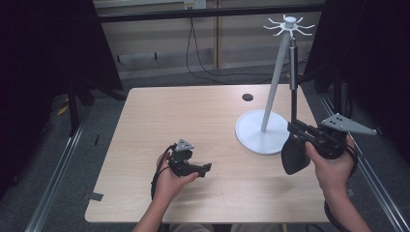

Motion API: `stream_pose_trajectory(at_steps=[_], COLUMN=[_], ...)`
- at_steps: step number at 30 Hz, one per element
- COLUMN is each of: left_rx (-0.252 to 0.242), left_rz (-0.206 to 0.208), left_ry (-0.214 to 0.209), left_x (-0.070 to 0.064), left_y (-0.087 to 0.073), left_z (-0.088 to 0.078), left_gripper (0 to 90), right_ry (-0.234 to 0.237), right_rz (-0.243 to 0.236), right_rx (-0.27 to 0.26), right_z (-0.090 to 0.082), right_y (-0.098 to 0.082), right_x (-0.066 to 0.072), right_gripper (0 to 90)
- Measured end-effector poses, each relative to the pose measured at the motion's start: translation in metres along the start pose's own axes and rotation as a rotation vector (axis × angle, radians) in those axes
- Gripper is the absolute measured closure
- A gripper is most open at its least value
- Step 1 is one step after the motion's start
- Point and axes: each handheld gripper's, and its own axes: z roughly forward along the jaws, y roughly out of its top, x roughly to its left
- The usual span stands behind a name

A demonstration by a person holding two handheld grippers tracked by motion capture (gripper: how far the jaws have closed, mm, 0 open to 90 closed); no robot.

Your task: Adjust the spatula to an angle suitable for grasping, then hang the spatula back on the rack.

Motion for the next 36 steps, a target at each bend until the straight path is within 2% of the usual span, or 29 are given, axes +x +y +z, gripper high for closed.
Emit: stream_pose_trajectory(at_steps=[23,36], left_rx=[-0.005,-0.005], left_rz=[-0.001,-0.008], left_ry=[-0.008,-0.004], left_x=[0.001,0.001], left_y=[0.0,0.0], left_z=[0.0,0.001], left_gripper=[10.4,10.6], right_ry=[-0.045,-0.048], right_rz=[-0.005,0.003], right_rx=[0.047,0.058], right_z=[0.036,0.053], right_y=[0.002,0.004], right_x=[0.003,0.008], right_gripper=[75.4,75.5])
